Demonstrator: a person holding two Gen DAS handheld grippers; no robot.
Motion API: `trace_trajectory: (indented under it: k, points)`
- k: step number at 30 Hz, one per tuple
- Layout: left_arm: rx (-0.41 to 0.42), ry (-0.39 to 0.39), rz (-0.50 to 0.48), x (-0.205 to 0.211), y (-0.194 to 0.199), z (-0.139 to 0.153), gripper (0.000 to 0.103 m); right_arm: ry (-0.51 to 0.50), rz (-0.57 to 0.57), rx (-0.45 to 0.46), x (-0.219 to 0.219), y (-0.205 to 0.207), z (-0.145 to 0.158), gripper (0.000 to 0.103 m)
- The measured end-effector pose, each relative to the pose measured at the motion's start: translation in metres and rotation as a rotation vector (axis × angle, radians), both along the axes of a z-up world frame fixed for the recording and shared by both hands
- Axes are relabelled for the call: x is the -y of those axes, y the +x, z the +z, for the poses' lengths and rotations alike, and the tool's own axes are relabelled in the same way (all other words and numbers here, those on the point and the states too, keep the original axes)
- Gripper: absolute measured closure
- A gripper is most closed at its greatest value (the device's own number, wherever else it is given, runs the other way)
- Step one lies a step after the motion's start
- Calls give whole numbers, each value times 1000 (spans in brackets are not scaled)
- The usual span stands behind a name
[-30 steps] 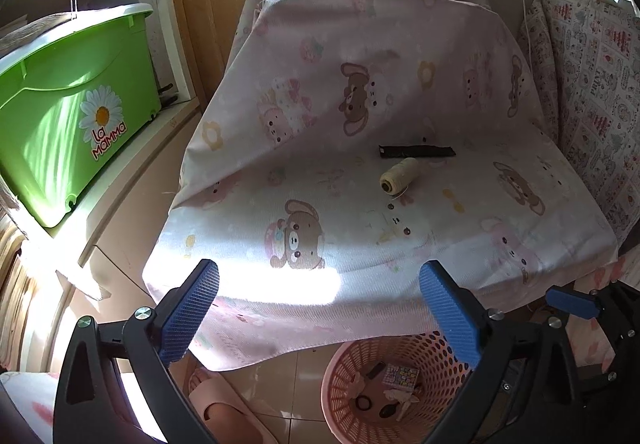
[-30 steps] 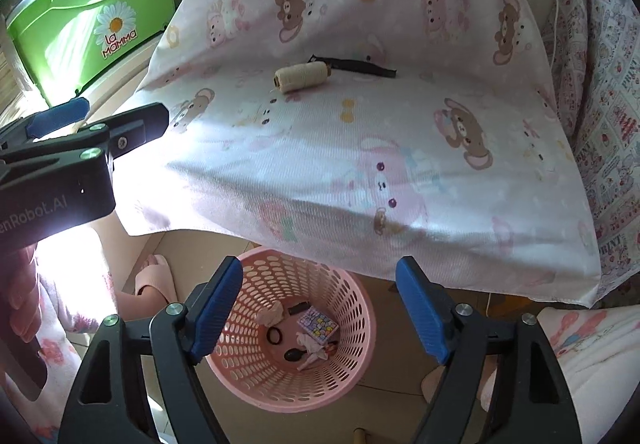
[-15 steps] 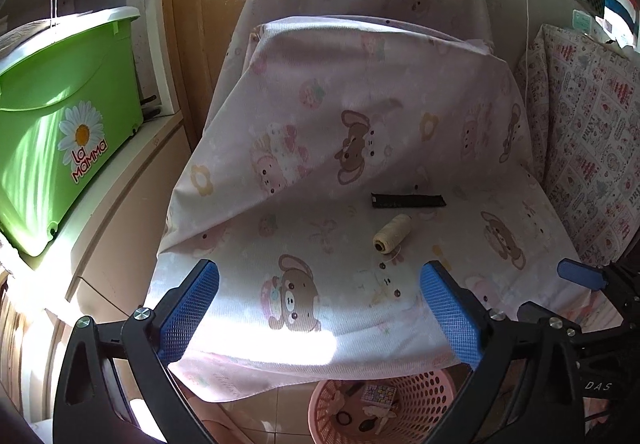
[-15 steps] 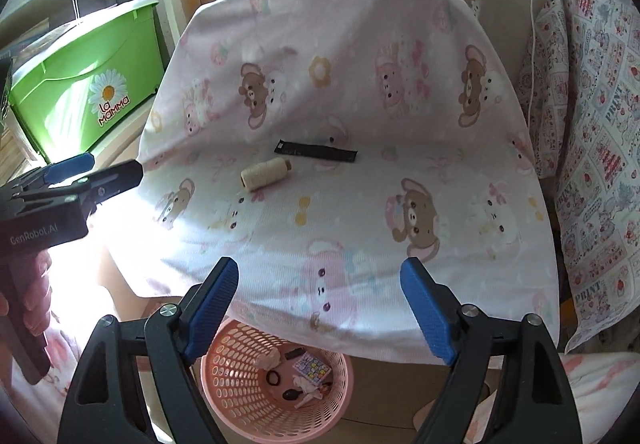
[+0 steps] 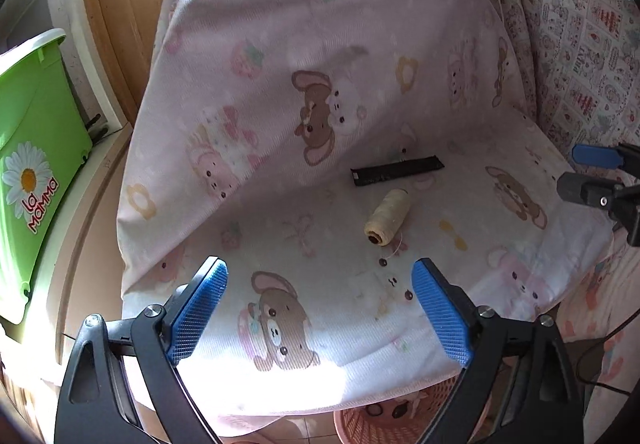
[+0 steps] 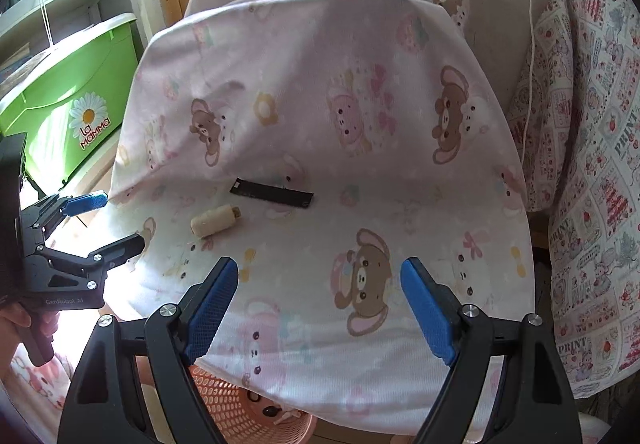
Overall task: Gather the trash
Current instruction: 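Raise both open tools from the basket back toward the sheet, then lower the left tool onto the cream thread spool and close it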
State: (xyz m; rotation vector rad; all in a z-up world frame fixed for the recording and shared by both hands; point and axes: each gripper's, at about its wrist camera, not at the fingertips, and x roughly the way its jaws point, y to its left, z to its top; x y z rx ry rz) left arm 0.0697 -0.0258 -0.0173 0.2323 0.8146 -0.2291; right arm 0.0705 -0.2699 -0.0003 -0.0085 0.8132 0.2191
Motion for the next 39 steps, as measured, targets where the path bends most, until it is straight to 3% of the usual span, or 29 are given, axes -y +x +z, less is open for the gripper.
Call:
trace_trajectory:
  k: [5,10,16,19,28,33,39]
  points:
    - [-53,-5,-55,12,12,-8,16,24,15,-36,8,24,-2,18]
    - [-49,33,-84,26,25,-14,16,13,23,-3,11,47,8,18]
    - [-110,-78,-2,24,46,-37,20,0,4,-14,12,58,-11,18]
    - [-113,-63,-1,29,50,-45,20,8,19,-52,12,63,-20,18]
    - [-84,-76,18,30,62,-46,21,30,-25,-40,17,71,-18,18]
    - [-79,-90,15,33,64,-46,36,6,-32,-31,16,72,-18,18]
    - [-83,-83,-6,47,71,-48,37,56,-32,-70,19,75,-22,18]
